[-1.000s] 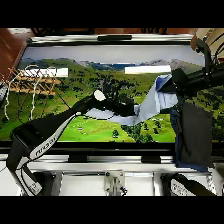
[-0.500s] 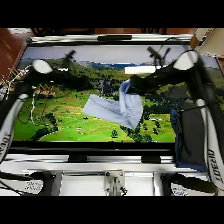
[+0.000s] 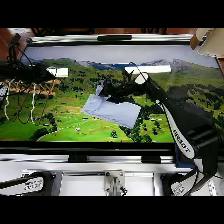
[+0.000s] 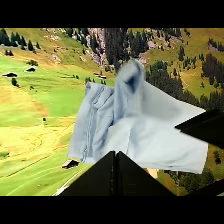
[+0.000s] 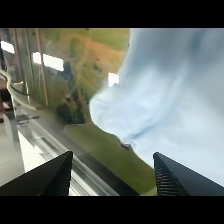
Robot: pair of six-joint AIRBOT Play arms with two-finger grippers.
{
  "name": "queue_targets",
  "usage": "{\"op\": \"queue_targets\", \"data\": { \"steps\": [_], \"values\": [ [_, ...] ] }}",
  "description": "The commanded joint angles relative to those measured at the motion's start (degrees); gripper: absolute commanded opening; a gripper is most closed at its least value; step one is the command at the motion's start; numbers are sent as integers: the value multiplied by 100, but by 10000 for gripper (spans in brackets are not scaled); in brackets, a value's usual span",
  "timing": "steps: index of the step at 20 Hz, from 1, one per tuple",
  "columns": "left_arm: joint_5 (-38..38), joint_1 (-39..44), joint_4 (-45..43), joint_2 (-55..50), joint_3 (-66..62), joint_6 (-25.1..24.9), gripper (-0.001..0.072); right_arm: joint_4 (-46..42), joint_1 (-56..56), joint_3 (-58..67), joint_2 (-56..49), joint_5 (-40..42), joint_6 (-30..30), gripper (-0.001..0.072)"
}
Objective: Fold the shirts.
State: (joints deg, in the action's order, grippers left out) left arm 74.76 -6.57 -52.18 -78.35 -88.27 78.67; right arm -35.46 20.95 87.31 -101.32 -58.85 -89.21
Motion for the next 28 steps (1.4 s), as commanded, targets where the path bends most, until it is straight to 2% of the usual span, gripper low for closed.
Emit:
{"op": "queue_targets", "data": {
  "steps": [1, 4, 5, 7, 9, 11, 17, 18, 19, 20, 23, 26, 28],
  "values": [
    [79, -66, -57, 63, 2, -66, 35, -1161, -619, 2, 289, -1012, -44, 612],
    [76, -66, -57, 61, 2, -107, 35, -3613, -1263, -11, 638, -2551, -588, 612],
    [76, -66, -57, 61, 2, -107, 35, -3904, -1449, -116, 651, -2900, -640, 612],
    [74, -66, -57, 61, 2, -109, 35, -3423, -1672, -645, 656, -2804, -640, 613],
    [74, -66, -57, 61, 2, -107, 35, -2503, -1644, -1335, 654, -2006, -533, 669],
    [74, -66, -57, 61, 2, -107, 35, -1759, -1521, -1845, 649, -1104, -457, 669],
    [74, -66, -55, 61, 2, -197, 36, -1569, -798, -2197, 605, 317, -564, 668],
    [76, -63, -52, 61, 0, -195, 36, -1471, -717, -2197, 588, 470, -573, 605],
    [83, -61, -52, 61, 0, -195, 36, -1287, -680, -2190, 584, 597, -492, 305],
    [90, -61, -52, 61, 0, -195, 36, -1027, -684, -2151, 586, 608, -365, 75],
    [96, -59, -48, 61, 0, -195, 36, -492, -1016, -1687, 815, 302, 590, 65],
    [96, -59, -33, 61, 0, -195, 36, -848, -1858, -1005, 1410, -92, 575, 65],
    [96, -55, -33, 61, 0, -195, 36, -1349, -2623, -658, 1821, -413, 284, 64]
  ]
}}
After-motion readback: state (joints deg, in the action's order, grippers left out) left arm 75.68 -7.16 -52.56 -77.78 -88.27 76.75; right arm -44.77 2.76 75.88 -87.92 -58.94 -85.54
